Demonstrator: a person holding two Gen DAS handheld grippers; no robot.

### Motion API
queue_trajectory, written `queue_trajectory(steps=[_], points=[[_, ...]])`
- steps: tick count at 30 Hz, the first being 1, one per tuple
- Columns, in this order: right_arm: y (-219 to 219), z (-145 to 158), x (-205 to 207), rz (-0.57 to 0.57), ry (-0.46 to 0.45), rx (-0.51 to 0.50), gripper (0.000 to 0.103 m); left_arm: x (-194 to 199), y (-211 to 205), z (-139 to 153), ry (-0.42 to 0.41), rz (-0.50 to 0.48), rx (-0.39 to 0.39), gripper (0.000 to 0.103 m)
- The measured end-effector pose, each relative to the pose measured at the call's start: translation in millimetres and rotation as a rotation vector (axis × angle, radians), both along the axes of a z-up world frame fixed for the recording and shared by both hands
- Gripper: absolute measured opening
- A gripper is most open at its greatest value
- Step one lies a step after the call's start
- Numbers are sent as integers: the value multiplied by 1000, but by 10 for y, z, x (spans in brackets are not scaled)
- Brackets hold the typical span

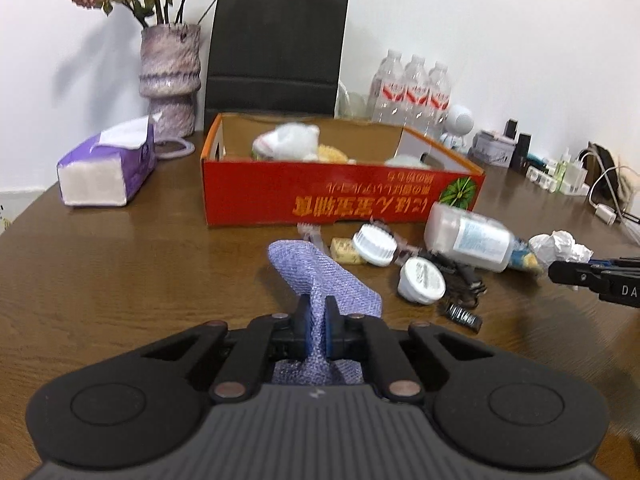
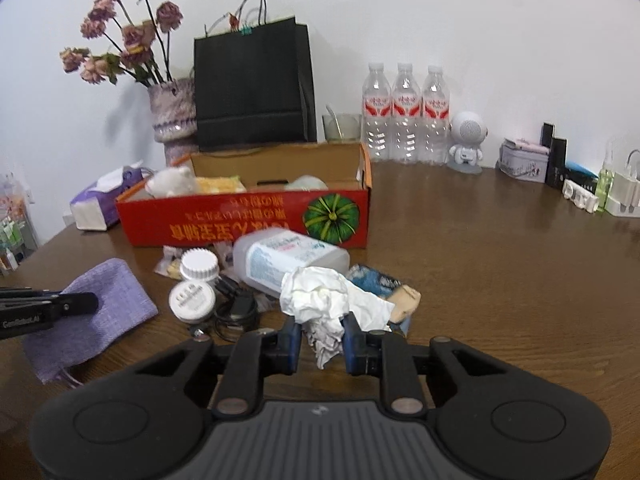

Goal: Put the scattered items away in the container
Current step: 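Carry the pouch and tissue over the box and open both tools to release them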

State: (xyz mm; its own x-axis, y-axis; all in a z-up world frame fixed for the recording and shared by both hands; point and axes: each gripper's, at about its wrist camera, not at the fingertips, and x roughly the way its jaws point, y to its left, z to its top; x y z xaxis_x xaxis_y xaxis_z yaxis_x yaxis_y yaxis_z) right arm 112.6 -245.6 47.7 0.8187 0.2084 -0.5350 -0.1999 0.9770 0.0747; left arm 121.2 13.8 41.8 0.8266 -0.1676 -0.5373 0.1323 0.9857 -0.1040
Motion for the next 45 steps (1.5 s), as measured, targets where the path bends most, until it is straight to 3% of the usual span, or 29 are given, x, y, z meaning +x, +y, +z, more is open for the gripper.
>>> queue_trajectory(steps=[12, 22, 31, 37, 43, 45], points=[[146, 351, 197, 39, -88, 12, 20, 141, 30, 502, -132, 1, -55, 7], [436, 660, 958, 55, -126, 63, 20, 795, -13, 856, -231, 15, -140, 7], [777, 613, 1744, 104, -91, 70, 20, 1589, 75, 706, -214, 104, -199, 7], [898, 469, 2109, 119, -43, 46, 20, 1968, 103, 531, -177, 117, -176, 7], [950, 320, 2268, 119, 2, 24, 20, 2122, 100, 412, -144, 114, -141, 7], [954, 296, 2281, 118, 10, 18, 25, 2141, 93, 403, -137, 118, -126, 8]])
